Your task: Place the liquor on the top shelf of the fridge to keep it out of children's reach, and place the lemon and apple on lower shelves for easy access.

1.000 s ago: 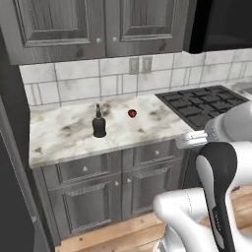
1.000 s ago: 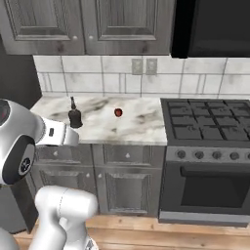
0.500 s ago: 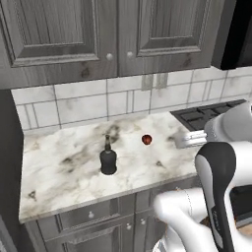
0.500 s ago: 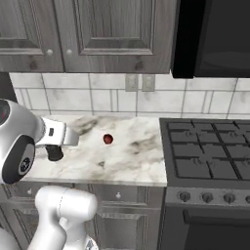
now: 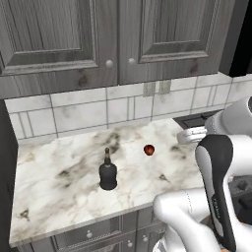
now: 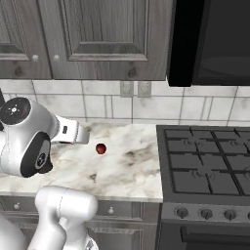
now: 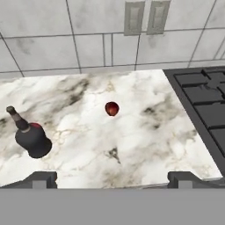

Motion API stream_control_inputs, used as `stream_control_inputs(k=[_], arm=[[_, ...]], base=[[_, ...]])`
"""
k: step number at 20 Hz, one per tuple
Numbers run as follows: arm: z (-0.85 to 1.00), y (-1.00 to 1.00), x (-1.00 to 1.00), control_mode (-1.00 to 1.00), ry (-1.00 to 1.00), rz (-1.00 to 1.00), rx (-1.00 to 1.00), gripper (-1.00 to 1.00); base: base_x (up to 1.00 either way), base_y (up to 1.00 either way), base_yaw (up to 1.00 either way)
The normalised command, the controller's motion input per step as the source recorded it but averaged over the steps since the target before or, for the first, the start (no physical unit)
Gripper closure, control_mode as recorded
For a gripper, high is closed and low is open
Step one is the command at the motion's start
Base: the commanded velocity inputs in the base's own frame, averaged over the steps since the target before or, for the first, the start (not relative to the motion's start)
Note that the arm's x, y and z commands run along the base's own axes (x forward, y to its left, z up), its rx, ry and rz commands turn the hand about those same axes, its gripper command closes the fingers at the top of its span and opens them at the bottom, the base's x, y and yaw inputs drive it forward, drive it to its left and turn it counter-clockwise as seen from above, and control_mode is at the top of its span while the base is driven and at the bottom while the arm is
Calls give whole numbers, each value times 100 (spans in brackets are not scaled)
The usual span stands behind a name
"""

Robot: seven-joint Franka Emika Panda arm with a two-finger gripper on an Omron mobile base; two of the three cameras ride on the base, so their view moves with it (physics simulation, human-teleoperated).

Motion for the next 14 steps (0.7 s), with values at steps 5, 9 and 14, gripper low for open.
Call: stream_control_inputs(k=[5,9,14], arm=[[-36,-17,24,-100,10,0,0,-100],[-35,0,14,-100,9,0,0,-100],[-33,0,11,-100,4,0,0,-100]], base=[[0,0,0],[0,0,0],[0,0,0]])
